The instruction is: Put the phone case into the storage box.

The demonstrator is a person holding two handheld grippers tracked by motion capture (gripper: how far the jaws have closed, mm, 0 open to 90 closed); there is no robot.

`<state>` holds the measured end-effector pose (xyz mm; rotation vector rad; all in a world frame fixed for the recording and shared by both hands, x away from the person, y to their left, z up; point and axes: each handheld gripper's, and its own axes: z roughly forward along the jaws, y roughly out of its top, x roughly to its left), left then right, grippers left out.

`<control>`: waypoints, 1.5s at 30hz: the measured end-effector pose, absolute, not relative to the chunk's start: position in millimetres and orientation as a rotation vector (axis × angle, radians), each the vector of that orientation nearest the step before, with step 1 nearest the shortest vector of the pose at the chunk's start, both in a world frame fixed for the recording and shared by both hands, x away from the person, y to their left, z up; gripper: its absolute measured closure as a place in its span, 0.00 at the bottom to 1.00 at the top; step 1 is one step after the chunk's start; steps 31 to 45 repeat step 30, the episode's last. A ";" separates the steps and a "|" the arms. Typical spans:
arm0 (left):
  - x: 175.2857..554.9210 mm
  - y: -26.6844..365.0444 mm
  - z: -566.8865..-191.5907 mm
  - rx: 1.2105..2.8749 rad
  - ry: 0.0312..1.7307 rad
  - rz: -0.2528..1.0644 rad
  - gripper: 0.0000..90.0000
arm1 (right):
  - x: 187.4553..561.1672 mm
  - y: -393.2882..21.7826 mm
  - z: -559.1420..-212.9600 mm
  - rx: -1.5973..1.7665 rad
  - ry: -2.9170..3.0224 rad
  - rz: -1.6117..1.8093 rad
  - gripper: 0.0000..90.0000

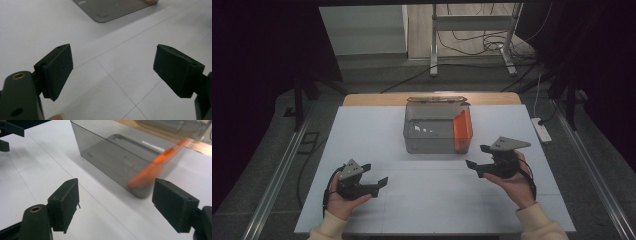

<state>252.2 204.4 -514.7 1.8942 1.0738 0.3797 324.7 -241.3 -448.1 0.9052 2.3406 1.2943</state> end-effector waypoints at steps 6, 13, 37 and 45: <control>253.2 205.5 -515.7 1.899 1.074 0.388 0.18 | 313.6 -270.1 -458.2 0.921 2.340 1.277 0.23; 254.1 205.6 -517.6 1.898 1.081 0.381 0.18 | 304.0 -295.4 -474.2 0.971 2.339 1.285 0.22; 255.2 205.5 -518.6 1.898 1.082 0.380 0.18 | 304.3 -304.0 -487.2 0.975 2.329 1.315 0.21; 255.2 205.5 -518.6 1.898 1.082 0.380 0.18 | 304.3 -304.0 -487.2 0.975 2.329 1.315 0.21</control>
